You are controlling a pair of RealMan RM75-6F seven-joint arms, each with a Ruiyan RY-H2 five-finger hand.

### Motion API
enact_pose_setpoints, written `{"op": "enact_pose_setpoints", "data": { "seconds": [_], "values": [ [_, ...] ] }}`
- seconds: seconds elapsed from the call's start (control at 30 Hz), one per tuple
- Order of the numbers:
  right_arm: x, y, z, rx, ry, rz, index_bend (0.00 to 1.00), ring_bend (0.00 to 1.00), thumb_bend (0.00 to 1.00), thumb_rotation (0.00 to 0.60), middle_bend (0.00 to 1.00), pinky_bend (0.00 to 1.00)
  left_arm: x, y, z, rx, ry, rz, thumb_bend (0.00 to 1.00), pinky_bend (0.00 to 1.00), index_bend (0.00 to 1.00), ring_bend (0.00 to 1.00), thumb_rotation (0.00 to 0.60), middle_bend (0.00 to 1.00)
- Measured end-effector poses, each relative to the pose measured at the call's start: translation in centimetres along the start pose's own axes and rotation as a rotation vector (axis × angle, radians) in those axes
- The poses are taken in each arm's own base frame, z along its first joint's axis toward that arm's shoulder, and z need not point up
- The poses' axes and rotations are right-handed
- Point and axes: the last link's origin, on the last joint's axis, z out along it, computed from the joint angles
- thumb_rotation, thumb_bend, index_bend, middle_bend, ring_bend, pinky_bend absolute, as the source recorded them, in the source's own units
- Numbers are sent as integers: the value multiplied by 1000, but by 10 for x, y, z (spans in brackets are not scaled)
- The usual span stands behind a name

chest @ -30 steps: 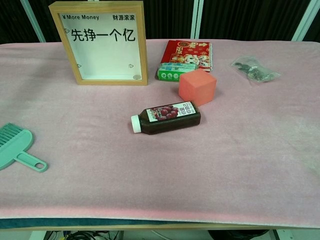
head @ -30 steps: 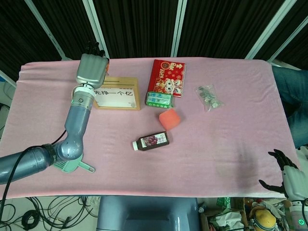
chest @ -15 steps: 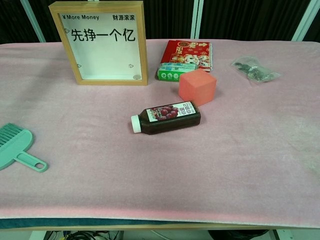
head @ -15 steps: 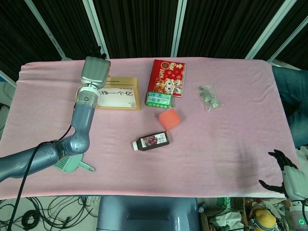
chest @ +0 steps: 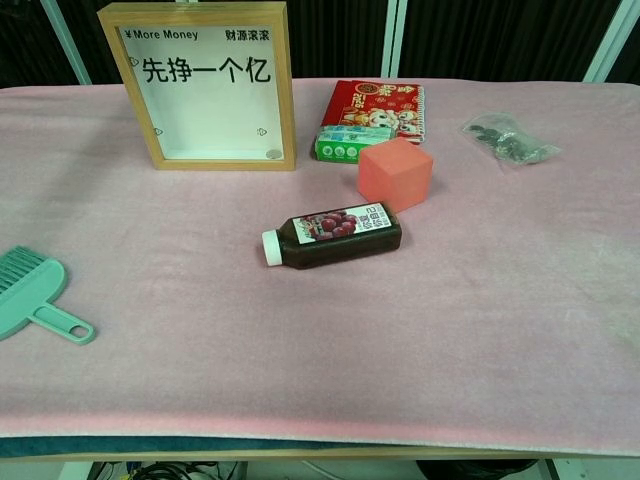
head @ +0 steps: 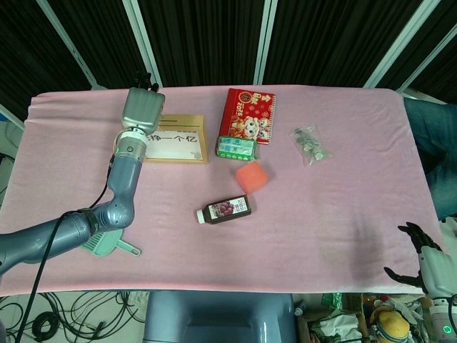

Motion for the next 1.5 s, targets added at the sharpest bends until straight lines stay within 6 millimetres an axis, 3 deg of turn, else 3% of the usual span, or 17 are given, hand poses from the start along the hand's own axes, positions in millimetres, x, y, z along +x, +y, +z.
{"op": "enact_pose_setpoints", "data": {
  "seconds": [1.5],
  "values": [
    [1,1,0,5,7,-10,189,137,76,600,75,202,-8,4,-2,10,-19,17,493,0,640,0,600,224]
  ]
}}
